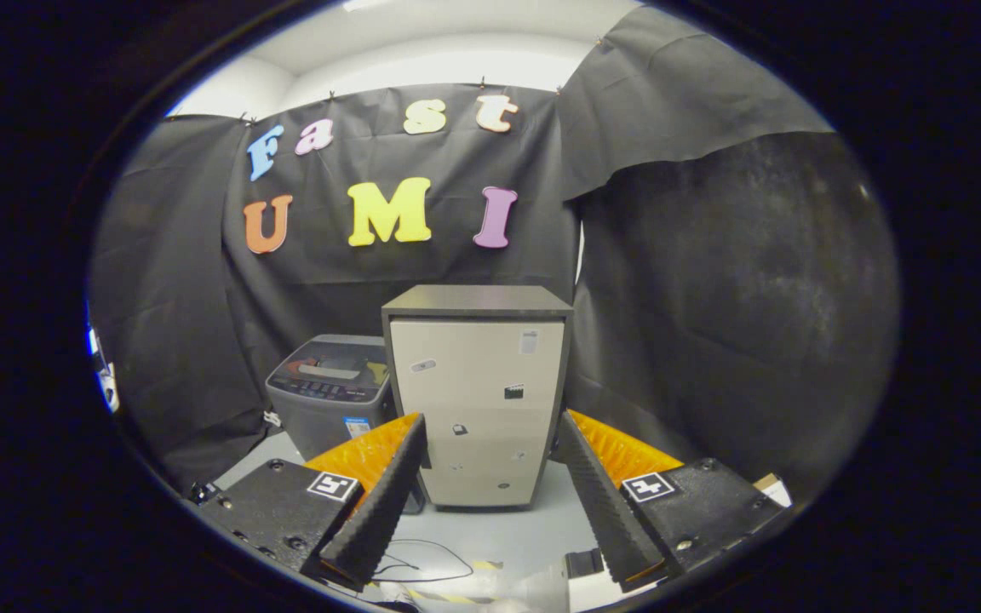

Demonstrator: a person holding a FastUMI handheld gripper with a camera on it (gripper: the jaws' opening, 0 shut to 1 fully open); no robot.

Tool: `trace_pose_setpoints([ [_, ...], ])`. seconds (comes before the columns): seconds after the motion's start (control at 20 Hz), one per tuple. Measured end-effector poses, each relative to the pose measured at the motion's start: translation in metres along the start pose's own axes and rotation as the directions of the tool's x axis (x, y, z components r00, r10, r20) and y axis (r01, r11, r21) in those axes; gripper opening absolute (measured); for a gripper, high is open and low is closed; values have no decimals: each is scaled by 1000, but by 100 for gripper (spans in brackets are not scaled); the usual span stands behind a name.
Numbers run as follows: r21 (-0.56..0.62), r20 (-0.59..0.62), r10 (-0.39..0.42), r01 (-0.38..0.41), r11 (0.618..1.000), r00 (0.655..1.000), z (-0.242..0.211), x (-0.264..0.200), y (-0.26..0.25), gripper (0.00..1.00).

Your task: Put the clothes into the washing machine and then close the washing machine lid.

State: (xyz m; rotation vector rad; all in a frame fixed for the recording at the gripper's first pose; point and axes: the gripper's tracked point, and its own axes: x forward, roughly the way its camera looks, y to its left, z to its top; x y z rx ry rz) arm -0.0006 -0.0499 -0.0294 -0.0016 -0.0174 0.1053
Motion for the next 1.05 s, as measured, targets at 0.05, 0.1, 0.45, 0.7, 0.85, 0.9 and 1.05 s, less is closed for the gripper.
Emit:
trace_pose_setpoints([
  [0.05,0,4,4,-4,1000,1000,2,-1,1,98],
  [0.1,-5,5,6,-6,1000,1000,4,0,1,98],
  [0.45,-16,2,33,-33,999,999,6,0,4,98],
  [0.7,-27,-10,42,-42,999,999,0,-1,7,98],
  [0.85,-20,-14,44,-45,999,999,-1,-1,6,98],
  [0.9,-22,-13,43,-43,999,999,-1,-1,6,98],
  [1.05,-22,-11,49,-49,999,999,0,-3,7,98],
])
